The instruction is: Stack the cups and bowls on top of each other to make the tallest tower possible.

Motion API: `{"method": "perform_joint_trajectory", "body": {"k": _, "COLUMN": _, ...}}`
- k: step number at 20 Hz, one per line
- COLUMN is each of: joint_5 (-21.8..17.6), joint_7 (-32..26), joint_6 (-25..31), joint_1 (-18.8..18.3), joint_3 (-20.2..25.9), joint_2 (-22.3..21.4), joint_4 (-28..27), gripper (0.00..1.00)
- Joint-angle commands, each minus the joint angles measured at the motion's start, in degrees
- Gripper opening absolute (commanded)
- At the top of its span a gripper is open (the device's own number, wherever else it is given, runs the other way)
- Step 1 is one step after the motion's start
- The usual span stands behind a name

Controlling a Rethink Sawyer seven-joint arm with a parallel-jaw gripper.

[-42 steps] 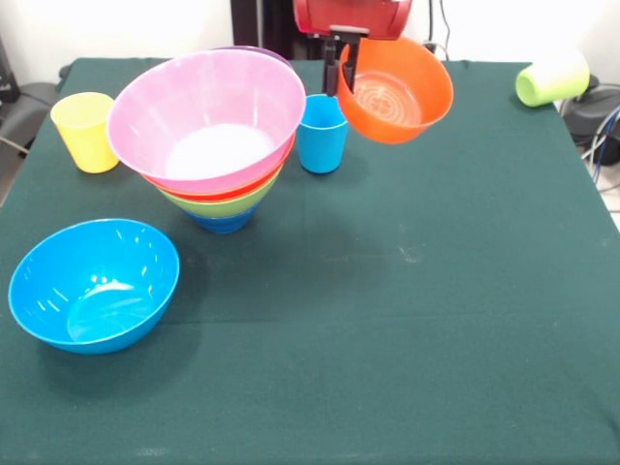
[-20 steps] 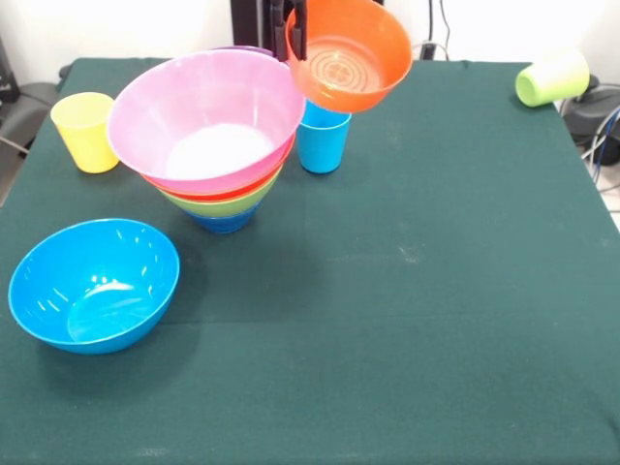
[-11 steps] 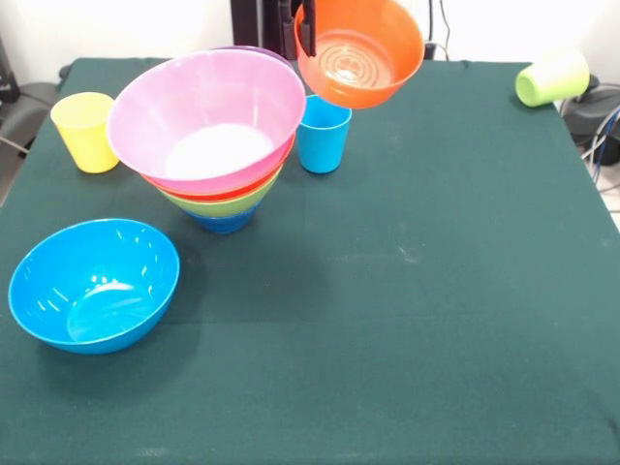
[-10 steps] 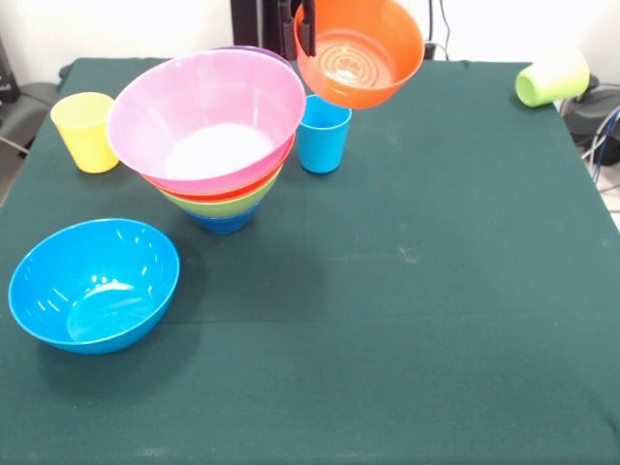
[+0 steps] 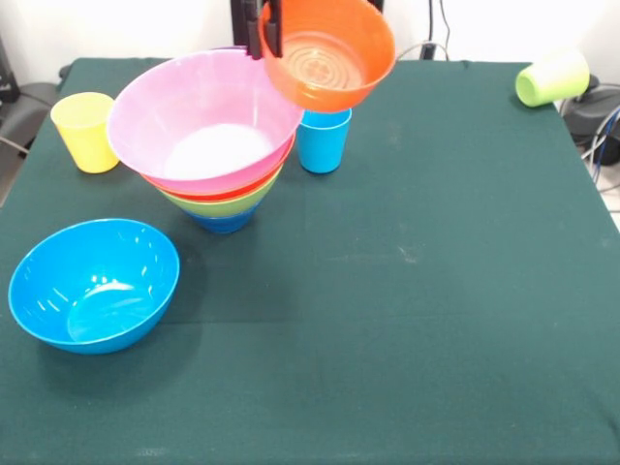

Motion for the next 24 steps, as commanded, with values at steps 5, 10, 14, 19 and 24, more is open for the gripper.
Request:
{"method": "perform_joint_trajectory", "body": {"k": 5, "joint_5": -7.1, "joint_7": -19.2, "joint_6": 6.9, "joint_1": -4.5, "joint_3": 7.6, "joint_2": 2.7, "joint_4": -1.9, "gripper": 0.0}}
{"method": "perform_joint_trajectory", "body": {"k": 10, "joint_5": -9.1, "joint_7": -20.4, "joint_6": 5.2, "joint_1": -7.8, "joint_3": 9.4, "joint_2": 2.0, "joint_4": 0.6, "gripper": 0.0}}
{"method": "perform_joint_trajectory", "body": {"k": 14, "joint_5": -10.4, "joint_7": -20.0, "joint_6": 4.8, "joint_1": -8.8, "joint_3": 10.6, "joint_2": 2.0, "joint_4": 1.2, "gripper": 0.0}}
{"method": "perform_joint_trajectory", "body": {"k": 19, "joint_5": -13.0, "joint_7": -18.9, "joint_6": 5.4, "joint_1": -8.5, "joint_3": 11.4, "joint_2": 5.0, "joint_4": -2.0, "gripper": 0.0}}
{"method": "perform_joint_trajectory", "body": {"k": 24, "joint_5": -14.4, "joint_7": -18.7, "joint_6": 6.7, "joint_1": -8.2, "joint_3": 12.6, "joint_2": 7.0, "joint_4": -5.3, "gripper": 0.0}}
